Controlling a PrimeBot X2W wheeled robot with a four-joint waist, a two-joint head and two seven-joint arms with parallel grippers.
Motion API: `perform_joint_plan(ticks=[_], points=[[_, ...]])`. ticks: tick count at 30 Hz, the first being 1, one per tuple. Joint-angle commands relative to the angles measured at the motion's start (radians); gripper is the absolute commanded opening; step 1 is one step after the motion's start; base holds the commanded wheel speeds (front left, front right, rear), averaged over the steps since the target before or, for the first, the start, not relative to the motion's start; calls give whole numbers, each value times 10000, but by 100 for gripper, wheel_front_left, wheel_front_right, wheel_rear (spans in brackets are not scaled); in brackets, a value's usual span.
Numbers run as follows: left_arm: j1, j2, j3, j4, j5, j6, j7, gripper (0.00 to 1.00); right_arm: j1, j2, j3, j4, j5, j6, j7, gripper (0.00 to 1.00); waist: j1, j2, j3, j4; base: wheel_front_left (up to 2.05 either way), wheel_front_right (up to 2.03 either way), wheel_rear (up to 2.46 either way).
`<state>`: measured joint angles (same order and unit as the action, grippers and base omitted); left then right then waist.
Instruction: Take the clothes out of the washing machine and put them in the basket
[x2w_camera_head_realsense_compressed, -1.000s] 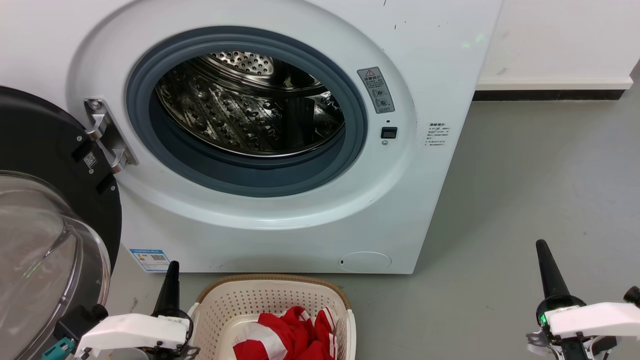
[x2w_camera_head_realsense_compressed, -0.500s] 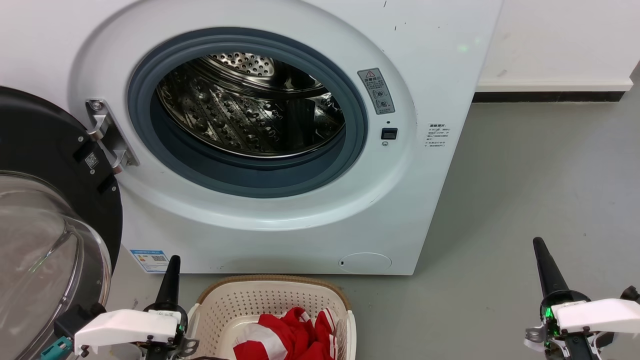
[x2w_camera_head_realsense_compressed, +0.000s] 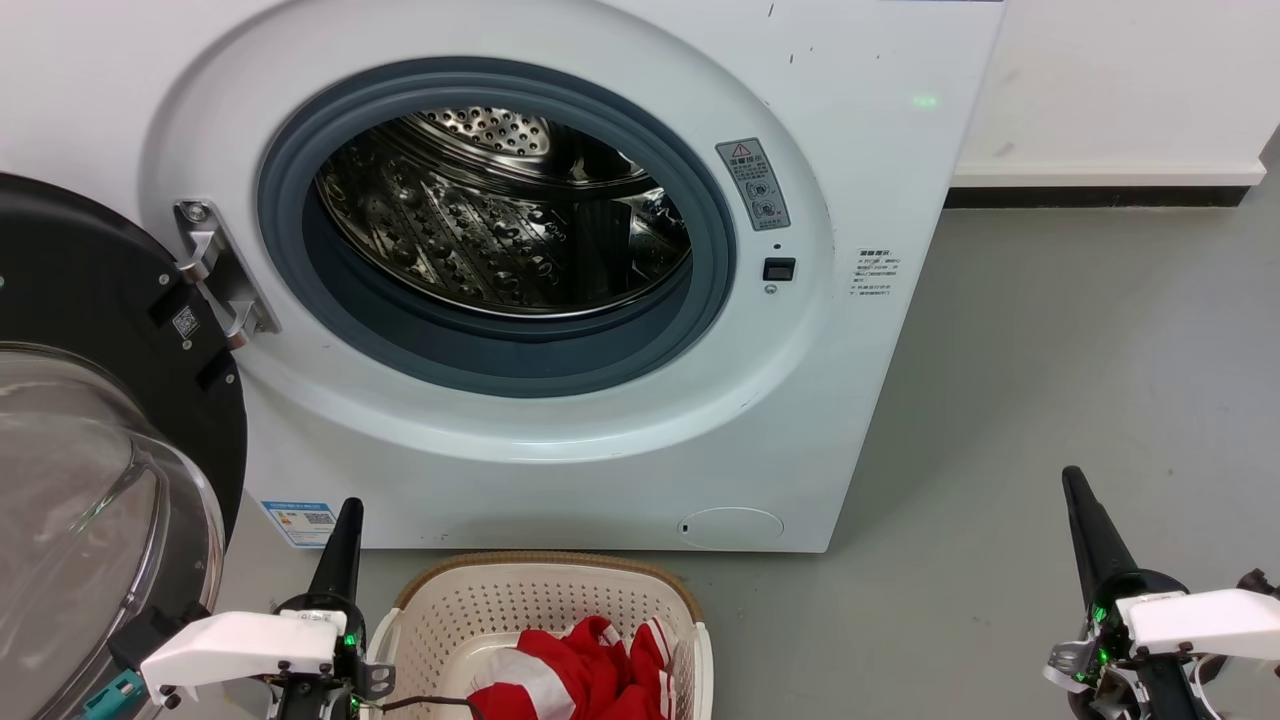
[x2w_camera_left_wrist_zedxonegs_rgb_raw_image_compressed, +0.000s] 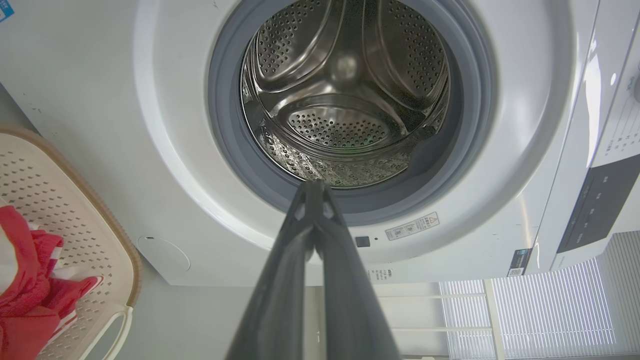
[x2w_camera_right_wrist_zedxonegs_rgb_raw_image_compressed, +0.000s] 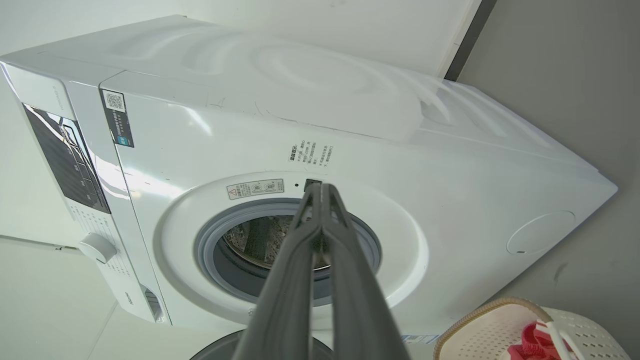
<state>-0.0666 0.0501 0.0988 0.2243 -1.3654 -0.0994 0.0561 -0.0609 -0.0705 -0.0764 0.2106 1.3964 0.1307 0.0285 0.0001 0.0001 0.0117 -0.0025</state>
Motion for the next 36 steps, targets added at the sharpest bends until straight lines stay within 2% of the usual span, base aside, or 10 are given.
perform_joint_plan(ticks=[1,30,36], points=[[-205,3,35,4,-311,-90,92,0,-232,-48,-19,32,308,2,88,0,-1,-1,-6,2,0,0,0],[-461,0,180,229,-2473,-340,611,0,-499,4,-110,355,2388,0,673,0,-1,-1,-83,25,0,0,0],[-464,0,177,227,-2481,-347,614,0,-508,21,-131,350,2372,0,682,0,-1,-1,-86,25,0,0,0]])
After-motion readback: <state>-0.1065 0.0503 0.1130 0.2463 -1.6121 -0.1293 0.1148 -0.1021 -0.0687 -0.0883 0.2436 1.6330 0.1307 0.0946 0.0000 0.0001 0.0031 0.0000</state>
